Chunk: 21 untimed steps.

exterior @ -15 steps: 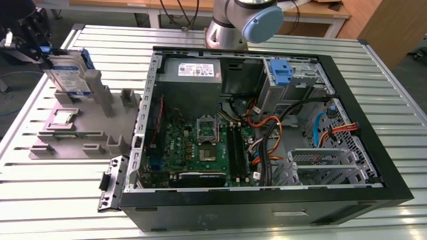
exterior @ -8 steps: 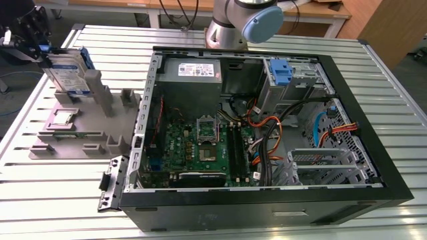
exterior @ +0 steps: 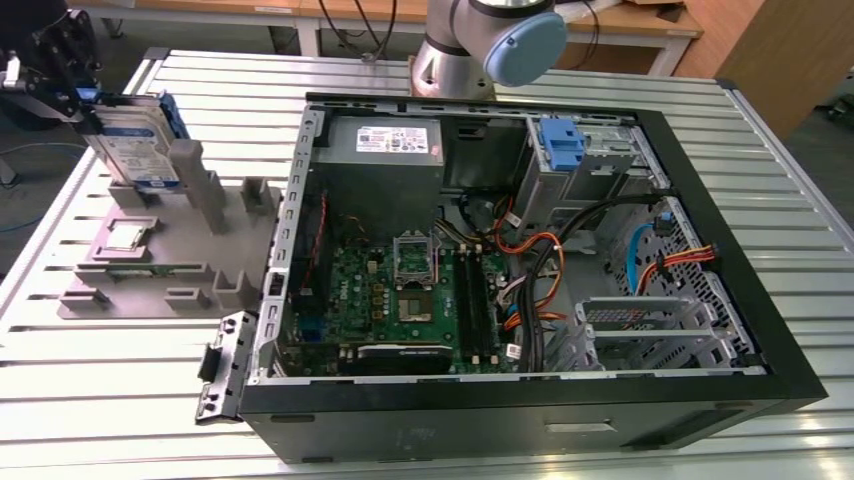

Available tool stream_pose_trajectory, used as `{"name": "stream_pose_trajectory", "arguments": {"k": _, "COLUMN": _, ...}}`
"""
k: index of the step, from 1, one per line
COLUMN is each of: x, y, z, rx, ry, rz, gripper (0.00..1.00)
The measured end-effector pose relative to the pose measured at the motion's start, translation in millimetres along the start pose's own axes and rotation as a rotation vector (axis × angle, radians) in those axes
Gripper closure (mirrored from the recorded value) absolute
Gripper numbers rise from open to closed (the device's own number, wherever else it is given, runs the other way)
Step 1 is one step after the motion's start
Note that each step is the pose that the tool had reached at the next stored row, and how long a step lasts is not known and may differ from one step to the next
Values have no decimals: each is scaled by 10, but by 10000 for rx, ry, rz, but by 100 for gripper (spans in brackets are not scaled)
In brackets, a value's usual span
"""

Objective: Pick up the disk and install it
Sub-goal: 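Pick up the disk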

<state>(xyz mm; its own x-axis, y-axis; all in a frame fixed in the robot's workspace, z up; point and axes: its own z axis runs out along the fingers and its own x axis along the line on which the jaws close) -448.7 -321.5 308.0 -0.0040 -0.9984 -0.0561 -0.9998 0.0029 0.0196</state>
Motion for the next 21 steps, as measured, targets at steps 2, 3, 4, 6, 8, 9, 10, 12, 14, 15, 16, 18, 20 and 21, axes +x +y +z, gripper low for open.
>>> {"name": "stream_pose_trajectory", "arguments": {"k": 2, "x": 0, "y": 0, "z": -1, "rx": -1, "ry": 6, "rz": 0, "gripper": 63}}
{"name": "stream_pose_trajectory", "arguments": {"k": 3, "x": 0, "y": 0, "z": -1, "rx": -1, "ry": 6, "rz": 0, "gripper": 63}}
{"name": "stream_pose_trajectory", "arguments": {"k": 4, "x": 0, "y": 0, "z": -1, "rx": -1, "ry": 6, "rz": 0, "gripper": 63}}
{"name": "stream_pose_trajectory", "arguments": {"k": 6, "x": -1, "y": 0, "z": -8, "rx": -2, "ry": 7, "rz": 1, "gripper": 63}}
{"name": "stream_pose_trajectory", "arguments": {"k": 8, "x": -1, "y": 0, "z": -17, "rx": -2, "ry": 7, "rz": 0, "gripper": 63}}
{"name": "stream_pose_trajectory", "arguments": {"k": 9, "x": -1, "y": 1, "z": -22, "rx": -1, "ry": 7, "rz": 0, "gripper": 63}}
{"name": "stream_pose_trajectory", "arguments": {"k": 10, "x": -1, "y": 1, "z": -25, "rx": 0, "ry": 6, "rz": 0, "gripper": 63}}
{"name": "stream_pose_trajectory", "arguments": {"k": 12, "x": -2, "y": 1, "z": -34, "rx": 0, "ry": 6, "rz": 0, "gripper": 63}}
{"name": "stream_pose_trajectory", "arguments": {"k": 14, "x": -2, "y": 1, "z": -42, "rx": -1, "ry": 6, "rz": 0, "gripper": 63}}
{"name": "stream_pose_trajectory", "arguments": {"k": 15, "x": -3, "y": 1, "z": -47, "rx": -1, "ry": 7, "rz": 0, "gripper": 63}}
{"name": "stream_pose_trajectory", "arguments": {"k": 16, "x": -3, "y": 1, "z": -52, "rx": -1, "ry": 6, "rz": 0, "gripper": 63}}
{"name": "stream_pose_trajectory", "arguments": {"k": 18, "x": -3, "y": 1, "z": -60, "rx": 1, "ry": 6, "rz": 0, "gripper": 63}}
{"name": "stream_pose_trajectory", "arguments": {"k": 20, "x": -4, "y": 1, "z": -72, "rx": -2, "ry": 7, "rz": 1, "gripper": 63}}
{"name": "stream_pose_trajectory", "arguments": {"k": 21, "x": -4, "y": 2, "z": -78, "rx": -1, "ry": 7, "rz": 0, "gripper": 63}}
